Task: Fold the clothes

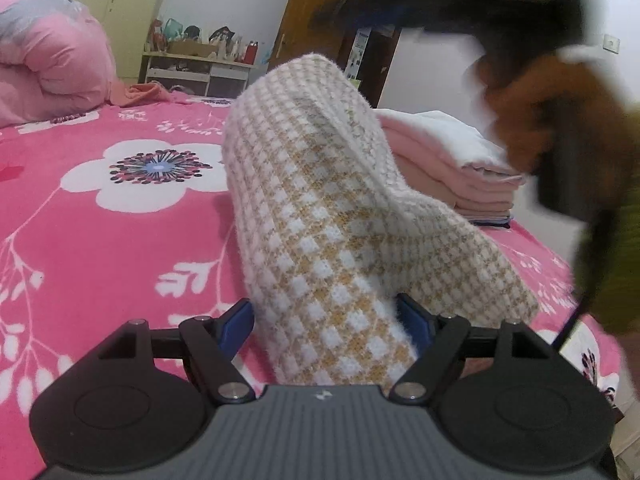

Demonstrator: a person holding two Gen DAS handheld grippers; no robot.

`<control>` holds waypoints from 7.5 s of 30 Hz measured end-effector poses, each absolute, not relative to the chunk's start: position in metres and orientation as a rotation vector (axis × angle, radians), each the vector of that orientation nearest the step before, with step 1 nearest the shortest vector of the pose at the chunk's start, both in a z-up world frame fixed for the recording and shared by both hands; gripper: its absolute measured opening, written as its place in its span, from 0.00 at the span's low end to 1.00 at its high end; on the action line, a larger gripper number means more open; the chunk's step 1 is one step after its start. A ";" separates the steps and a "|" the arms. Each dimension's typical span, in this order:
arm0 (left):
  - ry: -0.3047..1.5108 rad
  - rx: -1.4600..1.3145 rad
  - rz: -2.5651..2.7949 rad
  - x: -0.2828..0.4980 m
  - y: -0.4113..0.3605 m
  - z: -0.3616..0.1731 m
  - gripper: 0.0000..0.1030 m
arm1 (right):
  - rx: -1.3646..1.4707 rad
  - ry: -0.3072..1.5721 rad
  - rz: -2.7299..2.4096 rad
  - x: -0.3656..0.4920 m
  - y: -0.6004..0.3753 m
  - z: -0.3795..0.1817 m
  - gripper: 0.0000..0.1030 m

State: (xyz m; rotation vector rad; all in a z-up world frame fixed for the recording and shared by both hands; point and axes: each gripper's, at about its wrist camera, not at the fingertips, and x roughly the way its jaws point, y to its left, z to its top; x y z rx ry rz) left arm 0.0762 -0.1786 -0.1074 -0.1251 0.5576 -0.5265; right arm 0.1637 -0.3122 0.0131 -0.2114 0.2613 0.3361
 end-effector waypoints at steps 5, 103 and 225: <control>0.582 -0.185 -0.538 0.083 -0.171 -0.114 0.76 | 0.028 0.598 0.312 0.249 -0.354 -0.088 0.23; 0.590 -0.317 -0.575 0.032 -0.052 -0.108 0.63 | -0.217 1.056 0.435 0.114 -0.301 -0.015 0.28; 0.430 0.301 -0.624 0.162 -0.272 -0.075 0.70 | 0.476 0.361 0.166 0.001 -0.476 -0.122 0.46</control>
